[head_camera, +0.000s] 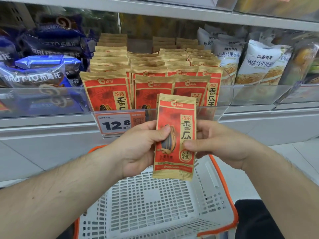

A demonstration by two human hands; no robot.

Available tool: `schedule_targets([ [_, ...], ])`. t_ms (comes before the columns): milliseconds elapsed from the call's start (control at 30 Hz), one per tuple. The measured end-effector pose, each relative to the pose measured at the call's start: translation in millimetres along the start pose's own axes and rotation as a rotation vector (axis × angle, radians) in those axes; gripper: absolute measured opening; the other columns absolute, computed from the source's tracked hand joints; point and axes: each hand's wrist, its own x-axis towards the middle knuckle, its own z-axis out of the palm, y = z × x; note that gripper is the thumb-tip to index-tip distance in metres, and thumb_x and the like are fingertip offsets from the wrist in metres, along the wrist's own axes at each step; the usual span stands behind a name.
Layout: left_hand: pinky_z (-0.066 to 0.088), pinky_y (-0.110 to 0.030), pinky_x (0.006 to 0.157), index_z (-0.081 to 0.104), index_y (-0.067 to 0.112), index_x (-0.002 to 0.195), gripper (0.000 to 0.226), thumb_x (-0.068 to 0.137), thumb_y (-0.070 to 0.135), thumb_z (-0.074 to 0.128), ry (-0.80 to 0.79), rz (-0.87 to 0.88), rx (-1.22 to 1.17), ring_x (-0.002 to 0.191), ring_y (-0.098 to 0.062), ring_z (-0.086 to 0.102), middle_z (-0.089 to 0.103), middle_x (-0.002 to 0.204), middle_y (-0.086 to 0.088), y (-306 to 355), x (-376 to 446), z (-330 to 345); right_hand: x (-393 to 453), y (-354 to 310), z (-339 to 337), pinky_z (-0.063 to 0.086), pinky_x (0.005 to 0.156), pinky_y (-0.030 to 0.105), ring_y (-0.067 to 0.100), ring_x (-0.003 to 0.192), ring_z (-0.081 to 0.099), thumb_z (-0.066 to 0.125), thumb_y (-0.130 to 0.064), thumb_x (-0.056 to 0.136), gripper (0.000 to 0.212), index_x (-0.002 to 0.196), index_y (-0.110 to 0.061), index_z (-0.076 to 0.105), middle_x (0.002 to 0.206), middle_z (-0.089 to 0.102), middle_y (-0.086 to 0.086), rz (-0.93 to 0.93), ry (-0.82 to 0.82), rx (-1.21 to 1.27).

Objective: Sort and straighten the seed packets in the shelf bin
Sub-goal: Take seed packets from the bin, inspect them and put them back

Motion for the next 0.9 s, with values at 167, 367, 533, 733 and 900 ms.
schedule_targets([
  [167, 0.06, -0.049, 0.08, 0.062, 0.0, 0.125, 0.039, 0.09, 0.016, 0.057, 0.0, -0.018, -0.016, 0.099, -0.037, 0.069, 0.069, 0.118, -0.027, -2.5, 1.2, 0.2, -6.5, 2.1, 2.2, 0.055, 0.085, 0.052, 0.036, 0.106, 0.068, 0.075, -0.004, 0.069, 0.072, 0.134, -0.017, 0.046, 0.117, 0.071, 0.016, 0.007, -0.154, 0.017],
  [367, 0.061, -0.049, 0.081, 0.067, 0.004, 0.117, 0.032, 0.09, 0.016, 0.056, -0.009, -0.053, -0.01, 0.095, -0.034, 0.072, 0.072, 0.113, -0.024, -7.0, 1.4, 3.4, -12.5, 3.5, -2.7, 0.059, 0.077, 0.045, 0.034, 0.099, 0.072, 0.077, 0.004, 0.076, 0.067, 0.131, -0.019, 0.046, 0.109, 0.074, 0.014, -0.005, -0.19, -0.037],
  [533, 0.059, -0.048, 0.083, 0.067, 0.005, 0.12, 0.028, 0.099, 0.018, 0.055, 0.044, -0.061, 0.214, 0.103, -0.032, 0.07, 0.071, 0.116, -0.022, -9.3, 2.7, 1.5, -15.1, 3.4, -0.8, 0.06, 0.072, 0.039, 0.029, 0.098, 0.072, 0.08, 0.0, 0.075, 0.066, 0.128, -0.023, 0.048, 0.109, 0.074, 0.009, 0.008, -0.171, -0.097],
  [733, 0.059, -0.048, 0.088, 0.069, 0.014, 0.115, 0.021, 0.102, 0.019, 0.054, -0.005, -0.112, 0.374, 0.099, -0.018, 0.071, 0.077, 0.106, -0.003, -11.9, -1.8, 4.9, -22.0, -7.8, 4.6, 0.061, 0.063, 0.038, 0.031, 0.083, 0.074, 0.08, -0.032, 0.076, 0.05, 0.12, -0.023, 0.057, 0.099, 0.076, 0.006, 0.021, -0.124, -0.296],
  [900, 0.051, -0.055, 0.098, 0.066, 0.022, 0.117, 0.037, 0.084, 0.037, 0.069, 0.014, -0.059, 0.368, 0.099, -0.016, 0.071, 0.077, 0.104, 0.001, -17.8, -5.5, 15.6, -17.9, -7.4, 25.9, 0.062, 0.057, 0.04, 0.017, 0.061, 0.072, 0.082, -0.028, 0.075, 0.036, 0.1, -0.034, 0.056, 0.08, 0.075, 0.0, 0.053, 0.011, -0.526],
])
